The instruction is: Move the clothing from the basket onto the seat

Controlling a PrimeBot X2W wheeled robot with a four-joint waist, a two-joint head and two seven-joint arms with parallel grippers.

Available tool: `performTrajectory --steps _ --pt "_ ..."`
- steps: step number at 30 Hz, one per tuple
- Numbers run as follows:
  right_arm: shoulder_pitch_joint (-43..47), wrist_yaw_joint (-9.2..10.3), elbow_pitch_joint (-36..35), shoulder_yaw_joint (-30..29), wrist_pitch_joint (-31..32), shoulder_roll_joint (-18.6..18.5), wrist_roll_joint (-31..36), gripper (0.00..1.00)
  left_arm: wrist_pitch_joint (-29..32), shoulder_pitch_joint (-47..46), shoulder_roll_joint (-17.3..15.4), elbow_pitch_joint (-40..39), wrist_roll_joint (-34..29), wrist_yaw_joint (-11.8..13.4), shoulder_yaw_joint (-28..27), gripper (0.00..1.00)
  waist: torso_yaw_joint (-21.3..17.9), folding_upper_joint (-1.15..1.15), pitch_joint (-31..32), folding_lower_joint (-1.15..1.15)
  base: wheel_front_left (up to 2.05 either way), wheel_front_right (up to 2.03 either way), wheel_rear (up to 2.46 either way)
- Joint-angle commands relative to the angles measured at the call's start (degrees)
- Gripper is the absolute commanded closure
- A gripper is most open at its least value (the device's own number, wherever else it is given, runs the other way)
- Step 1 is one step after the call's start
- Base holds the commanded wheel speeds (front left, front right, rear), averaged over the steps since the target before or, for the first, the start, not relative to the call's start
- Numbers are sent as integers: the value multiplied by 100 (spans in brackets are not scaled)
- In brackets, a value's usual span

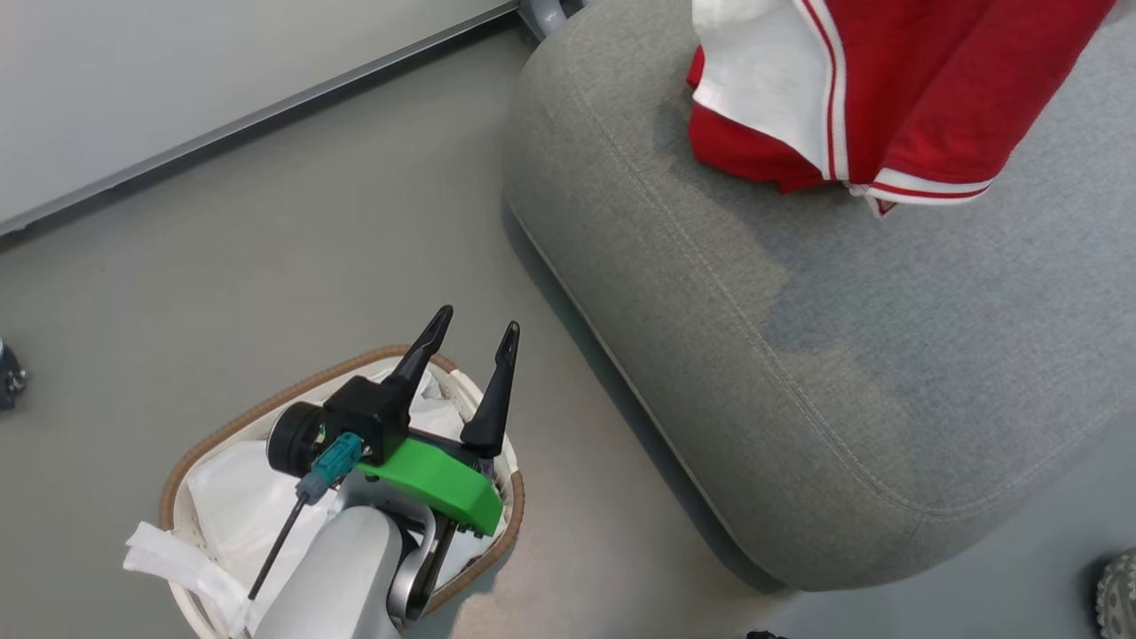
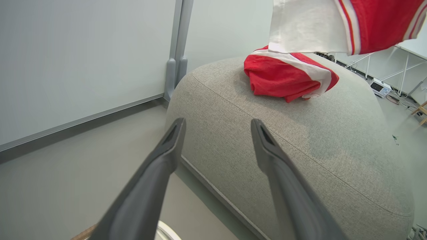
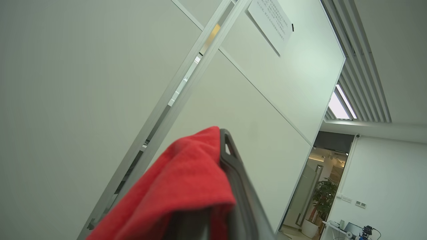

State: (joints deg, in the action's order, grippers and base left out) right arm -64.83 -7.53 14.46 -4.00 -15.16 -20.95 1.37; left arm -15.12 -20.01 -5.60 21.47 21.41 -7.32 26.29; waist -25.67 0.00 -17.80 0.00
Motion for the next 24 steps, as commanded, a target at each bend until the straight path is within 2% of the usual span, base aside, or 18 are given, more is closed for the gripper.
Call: performTrajectory --steps 1,5,12,23,24 --pt "-88 8 136 -43 1 3 75 100 -5 -134 -68 -12 42 -28 31 0 353 0 -364 0 0 0 0" --pt "-229 8 586 -317 1 34 362 100 -5 -298 -164 -28 65 -28 178 0 576 0 -648 0 0 0 0" --pt "505 8 1380 -907 0 355 759 100 -5 -609 -330 -62 86 -27 369 0 808 0 -1118 0 0 0 0" --pt "1726 8 2357 -1700 1 760 968 100 -5 -880 -420 13 134 -26 591 0 785 0 -1411 0 0 0 0" --pt "1816 8 2421 -1815 0 782 1001 88 -5 -890 -418 31 151 -26 600 0 771 0 -1391 0 0 0 0"
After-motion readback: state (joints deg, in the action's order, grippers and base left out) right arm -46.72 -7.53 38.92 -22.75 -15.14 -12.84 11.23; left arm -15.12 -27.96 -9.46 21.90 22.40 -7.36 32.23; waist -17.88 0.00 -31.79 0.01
